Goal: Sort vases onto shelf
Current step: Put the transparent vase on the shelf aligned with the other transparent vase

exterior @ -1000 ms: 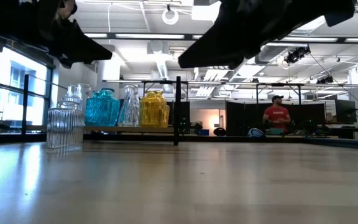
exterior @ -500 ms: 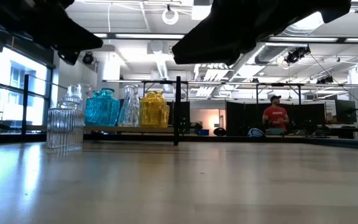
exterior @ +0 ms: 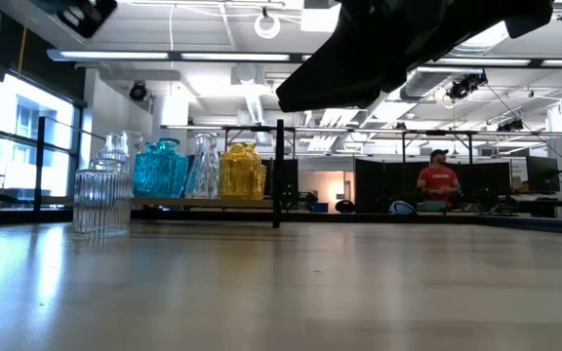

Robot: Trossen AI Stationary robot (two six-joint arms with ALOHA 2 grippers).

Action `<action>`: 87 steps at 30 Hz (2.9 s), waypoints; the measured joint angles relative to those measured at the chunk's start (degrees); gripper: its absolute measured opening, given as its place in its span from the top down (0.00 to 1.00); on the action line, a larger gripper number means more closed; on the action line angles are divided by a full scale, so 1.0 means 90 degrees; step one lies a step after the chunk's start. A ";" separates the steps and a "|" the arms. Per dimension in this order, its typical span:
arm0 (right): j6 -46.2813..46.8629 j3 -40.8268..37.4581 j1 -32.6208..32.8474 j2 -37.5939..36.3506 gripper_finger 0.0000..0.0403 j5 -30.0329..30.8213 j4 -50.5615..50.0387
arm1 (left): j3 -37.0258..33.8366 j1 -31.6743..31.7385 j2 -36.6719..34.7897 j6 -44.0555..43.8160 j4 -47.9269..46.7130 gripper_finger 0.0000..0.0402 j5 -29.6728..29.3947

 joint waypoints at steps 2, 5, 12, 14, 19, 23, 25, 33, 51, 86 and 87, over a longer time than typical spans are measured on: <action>0.0000 -0.0002 0.0004 0.0000 0.66 0.0000 -0.0002 | 0.0417 -0.0269 0.0263 -0.0066 -0.0413 1.00 0.0116; 0.0000 -0.0004 0.0004 0.0000 0.66 0.0000 -0.0038 | 0.1007 -0.0668 0.0737 -0.0263 -0.1147 1.00 0.0269; 0.0002 -0.0007 0.0004 0.0000 0.66 0.0000 -0.0074 | 0.2449 -0.1271 0.1909 -0.1525 -0.3016 1.00 0.0565; 0.0003 -0.0010 0.0004 0.0000 0.66 0.0000 -0.0078 | 0.2765 -0.1357 0.2196 -0.1985 -0.3273 1.00 0.0831; 0.0020 -0.0010 0.0004 0.0000 0.66 0.0000 -0.0083 | 0.3181 -0.1518 0.2767 -0.2713 -0.3618 0.95 0.1366; 0.0161 -0.0012 0.0004 0.0000 0.66 0.0000 -0.0104 | 0.3187 -0.1662 0.3155 -0.2902 -0.3661 0.87 0.1558; 0.0172 -0.0012 0.0006 0.0002 0.66 0.0000 -0.0104 | 0.3187 -0.1731 0.3329 -0.2968 -0.3657 0.82 0.1645; 0.0172 -0.0015 0.0006 0.0002 0.66 0.0000 -0.0102 | 0.3190 -0.1955 0.3924 -0.3069 -0.3441 0.68 0.2011; 0.0172 -0.0015 0.0050 0.0005 0.66 0.0000 -0.0101 | 0.3195 -0.2000 0.4663 -0.3110 -0.3418 0.73 0.1946; 0.0190 -0.0017 0.0048 0.0007 0.66 -0.0014 -0.0188 | 0.5070 0.0041 0.4301 -0.1790 -0.5183 0.97 0.1185; 0.0193 -0.0017 0.0048 0.0007 0.66 -0.0057 -0.0197 | 0.5142 0.0225 0.4176 -0.1803 -0.5303 0.97 0.1089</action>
